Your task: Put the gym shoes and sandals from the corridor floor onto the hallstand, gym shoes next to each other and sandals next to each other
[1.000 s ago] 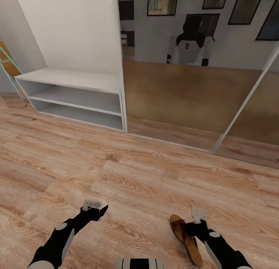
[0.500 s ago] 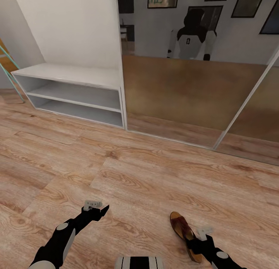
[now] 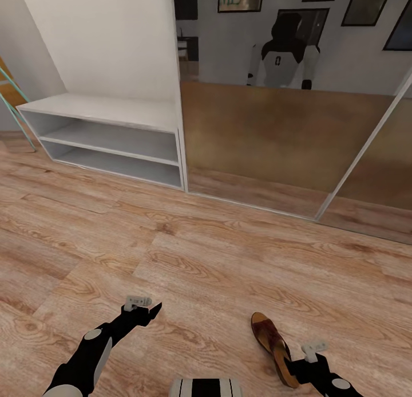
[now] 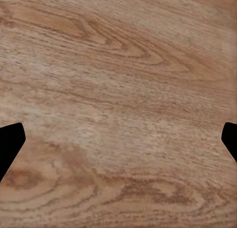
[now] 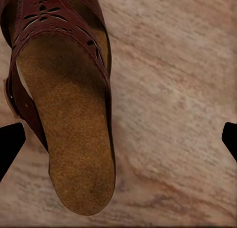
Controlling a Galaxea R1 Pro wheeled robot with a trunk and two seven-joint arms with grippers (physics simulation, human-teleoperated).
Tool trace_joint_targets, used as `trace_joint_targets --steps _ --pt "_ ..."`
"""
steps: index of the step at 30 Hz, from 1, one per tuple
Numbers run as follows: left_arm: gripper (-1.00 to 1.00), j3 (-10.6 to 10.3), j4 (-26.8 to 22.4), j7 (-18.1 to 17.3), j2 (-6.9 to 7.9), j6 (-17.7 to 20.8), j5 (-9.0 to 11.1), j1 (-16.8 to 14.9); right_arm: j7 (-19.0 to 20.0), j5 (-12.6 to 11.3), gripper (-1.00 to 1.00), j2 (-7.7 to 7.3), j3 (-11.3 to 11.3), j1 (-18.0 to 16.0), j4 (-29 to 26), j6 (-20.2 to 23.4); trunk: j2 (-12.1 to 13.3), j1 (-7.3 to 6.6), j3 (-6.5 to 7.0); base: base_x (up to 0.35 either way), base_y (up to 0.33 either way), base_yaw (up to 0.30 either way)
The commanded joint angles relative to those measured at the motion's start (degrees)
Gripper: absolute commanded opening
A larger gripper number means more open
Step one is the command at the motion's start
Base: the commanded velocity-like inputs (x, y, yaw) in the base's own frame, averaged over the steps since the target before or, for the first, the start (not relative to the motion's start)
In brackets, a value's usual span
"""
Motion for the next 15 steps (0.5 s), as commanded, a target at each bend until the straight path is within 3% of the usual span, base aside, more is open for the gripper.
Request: trace_joint_targets --steps 1,10,15 --pt "1.0 0.3 0.0 -0.4 -0.05 -0.2 -0.6 0.0 -0.1 0.0 1.0 -0.03 0.4 0.0 0.1 -0.2 0.0 -0.01 -0.04 0.0 0.0 0.0" --pt "1.0 -0.2 0.0 -0.4 -0.14 -0.2 -0.6 0.0 -0.1 0.3 1.0 0.35 1.5 0.0 0.2 -1.0 0.0 -0.01 -0.04 0.0 0.0 0.0" --pt "1.0 -1.7 0.0 -0.3 -0.53 -0.2 -0.6 0.0 -0.1 2.0 1.0 0.34 4.4 0.0 0.6 -7.5 0.0 -0.01 -0.04 0.0 0.0 0.0"
